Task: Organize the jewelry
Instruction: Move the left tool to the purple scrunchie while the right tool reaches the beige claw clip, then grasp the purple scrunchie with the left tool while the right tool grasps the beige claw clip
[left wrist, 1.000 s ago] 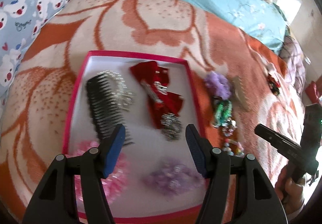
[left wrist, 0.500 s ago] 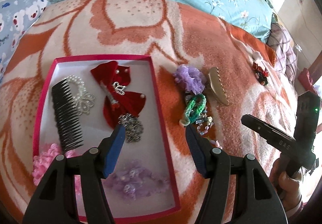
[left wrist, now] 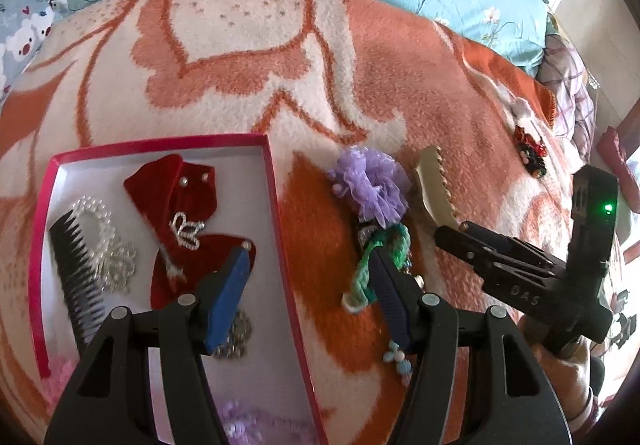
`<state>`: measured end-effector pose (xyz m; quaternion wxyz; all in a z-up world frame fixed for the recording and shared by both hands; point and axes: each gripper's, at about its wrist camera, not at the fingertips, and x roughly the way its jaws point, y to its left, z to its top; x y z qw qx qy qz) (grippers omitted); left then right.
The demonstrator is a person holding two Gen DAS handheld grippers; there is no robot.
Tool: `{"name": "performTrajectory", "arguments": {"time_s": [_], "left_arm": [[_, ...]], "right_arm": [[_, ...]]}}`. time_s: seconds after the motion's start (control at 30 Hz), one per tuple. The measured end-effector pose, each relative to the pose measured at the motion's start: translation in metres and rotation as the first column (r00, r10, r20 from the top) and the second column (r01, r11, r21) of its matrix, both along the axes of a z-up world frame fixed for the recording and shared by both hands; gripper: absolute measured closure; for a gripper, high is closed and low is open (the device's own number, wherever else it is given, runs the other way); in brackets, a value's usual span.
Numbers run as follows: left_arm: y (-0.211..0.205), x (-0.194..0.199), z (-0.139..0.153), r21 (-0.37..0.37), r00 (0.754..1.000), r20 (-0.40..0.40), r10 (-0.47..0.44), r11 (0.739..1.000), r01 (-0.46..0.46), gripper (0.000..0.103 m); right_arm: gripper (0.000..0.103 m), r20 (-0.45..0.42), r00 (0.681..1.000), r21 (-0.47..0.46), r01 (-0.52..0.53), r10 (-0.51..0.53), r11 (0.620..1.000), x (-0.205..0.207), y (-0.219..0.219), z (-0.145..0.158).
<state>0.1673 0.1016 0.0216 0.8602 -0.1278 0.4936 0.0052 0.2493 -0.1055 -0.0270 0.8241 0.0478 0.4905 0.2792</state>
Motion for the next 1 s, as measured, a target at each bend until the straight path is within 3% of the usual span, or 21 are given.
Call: {"name": "performTrajectory", "arguments": {"time_s": [0.2, 0.33, 0.73, 0.77, 0.87, 1.0], "left_arm": [[0.000, 0.020, -0.007, -0.007, 1.000, -0.017, -0.007, 1.000, 0.007, 0.042], [-0.011, 0.037, -0.009, -0.006, 0.999, -0.020, -0.034, 0.999, 0.034, 0.042], [-0.065, 0.090, -0.040, 0.054, 0.987, -0.089, -0.132, 0.989, 0.137, 0.042], [-0.068, 0.093, -0.043, 0.060, 0.986, -0.096, -0.134, 0.988, 0.140, 0.043], [-0.073, 0.097, -0.052, 0.071, 0.983, -0.115, -0.146, 0.985, 0.155, 0.082], [-0.068, 0.088, -0.043, 0.065, 0.987, -0.076, -0.144, 0.987, 0.149, 0.087]], "right_arm": [[0.042, -0.009, 1.000, -0.006, -0.013, 0.013, 1.000, 0.025, 0.017, -0.011], [0.048, 0.014, 1.000, 0.008, 0.002, -0.002, 1.000, 0.033, 0.015, -0.009], [0.048, 0.018, 0.992, 0.100, 0.124, -0.126, 0.987, 0.025, -0.052, 0.008], [0.048, 0.014, 0.991, 0.108, 0.129, -0.131, 0.986, 0.024, -0.056, 0.008], [0.048, 0.013, 0.991, 0.117, 0.134, -0.136, 0.984, 0.022, -0.060, 0.011], [0.048, 0.021, 0.991, 0.131, 0.127, -0.131, 0.983, 0.018, -0.060, 0.017]]}}
